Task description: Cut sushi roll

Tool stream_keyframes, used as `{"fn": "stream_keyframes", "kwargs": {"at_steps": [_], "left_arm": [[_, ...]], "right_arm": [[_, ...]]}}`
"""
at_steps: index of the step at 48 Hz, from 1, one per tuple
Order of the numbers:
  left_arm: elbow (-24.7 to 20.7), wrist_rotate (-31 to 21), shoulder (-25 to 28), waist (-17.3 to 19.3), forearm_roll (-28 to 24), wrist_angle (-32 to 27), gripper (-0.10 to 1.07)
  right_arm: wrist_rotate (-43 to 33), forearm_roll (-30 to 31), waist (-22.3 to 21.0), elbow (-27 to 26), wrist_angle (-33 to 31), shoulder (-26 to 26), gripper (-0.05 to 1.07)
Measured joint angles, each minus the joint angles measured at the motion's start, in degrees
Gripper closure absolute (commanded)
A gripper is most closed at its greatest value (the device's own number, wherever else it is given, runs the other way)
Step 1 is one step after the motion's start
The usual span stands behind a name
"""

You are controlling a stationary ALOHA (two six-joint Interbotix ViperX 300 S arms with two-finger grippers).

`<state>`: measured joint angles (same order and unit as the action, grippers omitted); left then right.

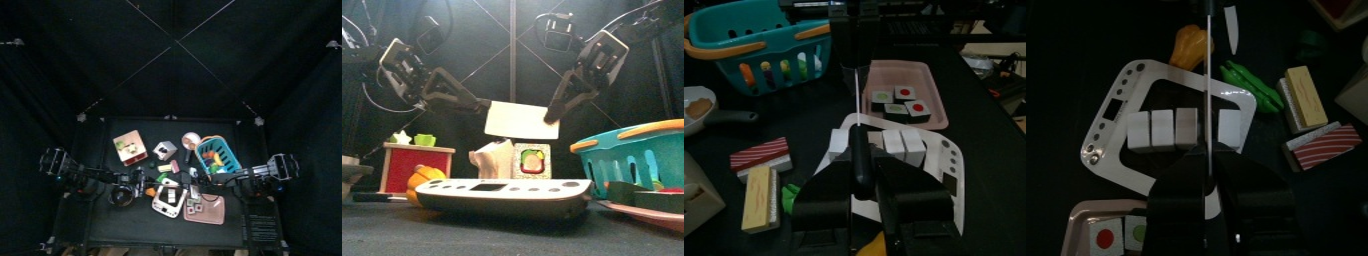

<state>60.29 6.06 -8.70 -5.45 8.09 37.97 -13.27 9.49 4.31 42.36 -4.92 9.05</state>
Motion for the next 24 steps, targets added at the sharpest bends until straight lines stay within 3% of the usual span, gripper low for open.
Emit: {"fn": "stream_keyframes", "kwargs": {"at_steps": [12,24], "left_arm": [[0.00,0.00,1.76,-4.13,1.32,0.09,0.58],[-0.09,0.00,3.52,-4.83,2.46,0.09,0.58]], "right_arm": [[-0.09,-0.09,3.25,0.00,0.26,-0.35,0.61],[0.00,-0.18,4.13,-0.09,0.44,-2.02,0.61]]}}
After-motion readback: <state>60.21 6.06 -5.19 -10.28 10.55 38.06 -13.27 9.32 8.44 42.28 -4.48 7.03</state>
